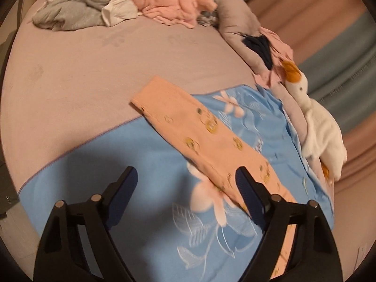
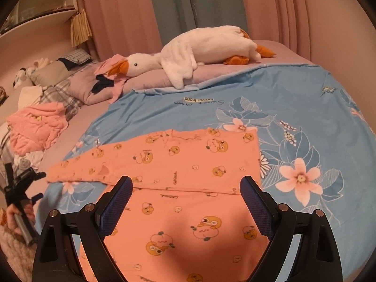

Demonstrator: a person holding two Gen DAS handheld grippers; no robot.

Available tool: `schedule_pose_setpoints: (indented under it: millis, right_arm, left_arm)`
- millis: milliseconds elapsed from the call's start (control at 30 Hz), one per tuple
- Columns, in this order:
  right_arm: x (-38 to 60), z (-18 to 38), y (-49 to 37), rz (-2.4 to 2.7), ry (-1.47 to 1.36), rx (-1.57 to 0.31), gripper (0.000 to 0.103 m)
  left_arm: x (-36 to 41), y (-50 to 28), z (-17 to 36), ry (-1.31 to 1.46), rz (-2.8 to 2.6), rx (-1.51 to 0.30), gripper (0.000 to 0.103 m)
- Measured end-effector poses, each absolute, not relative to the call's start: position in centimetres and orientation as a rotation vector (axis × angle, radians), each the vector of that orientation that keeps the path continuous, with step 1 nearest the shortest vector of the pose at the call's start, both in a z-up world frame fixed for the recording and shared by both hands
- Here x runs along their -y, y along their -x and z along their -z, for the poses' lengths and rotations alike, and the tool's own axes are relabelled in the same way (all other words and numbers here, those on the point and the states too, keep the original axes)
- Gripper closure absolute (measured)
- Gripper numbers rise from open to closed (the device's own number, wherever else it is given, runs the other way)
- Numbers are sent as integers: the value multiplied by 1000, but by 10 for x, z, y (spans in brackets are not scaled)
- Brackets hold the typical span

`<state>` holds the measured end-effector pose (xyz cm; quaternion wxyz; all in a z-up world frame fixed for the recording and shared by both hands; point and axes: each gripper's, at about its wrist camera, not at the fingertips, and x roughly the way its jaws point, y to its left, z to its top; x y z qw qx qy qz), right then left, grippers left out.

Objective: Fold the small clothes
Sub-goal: 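Move the left gripper to the other sleeve cuff and grasp it, then fold the sleeve across the body with the left gripper and release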

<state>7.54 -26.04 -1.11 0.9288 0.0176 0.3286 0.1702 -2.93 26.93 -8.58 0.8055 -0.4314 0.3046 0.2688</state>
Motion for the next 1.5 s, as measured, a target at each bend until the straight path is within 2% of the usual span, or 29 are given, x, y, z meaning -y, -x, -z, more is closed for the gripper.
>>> schedule_pose_setpoints:
  millis: [233,300,433,500,533,567,600,733,967,1200,1500]
  right_arm:
    - [257,17,-79,-328,-36,-707,11]
    - [257,18,-80,-319,-39,-712,11]
    - [258,19,-84,-307,-46,-719,11]
    - [257,21,-87,-300,-47,-726,11]
    - [256,21,-88,-298,-46,-728,11]
    - [256,22,-88,-298,-46,-730,11]
    - [255,22,-88,-299,-44,-733,11]
    - [253,22,-88,-298,-35,-736,11]
    - [257,19,-87,-291,-44,-723,11]
    - [264,14,-81,-284,-60,-703,11]
    - [278,12,-77,-264,-96,-683,11]
  left_arm:
    - [-314,16,115,1034,-630,-611,30]
    - [-319,13,119,1023,-653,-608,41]
    - [-326,7,118,1015,-662,-595,48]
    - [-331,5,122,1037,-671,-582,70]
    - [-334,4,125,1049,-680,-581,75]
    - [-336,3,127,1057,-681,-578,86]
    - [-337,1,128,1058,-680,-578,90]
    - [-335,-1,122,1068,-679,-564,94]
    - [-307,-12,77,956,-595,-529,95]
    - [-258,-39,14,832,-429,-461,95]
    - [-172,-79,-15,673,-196,-513,95]
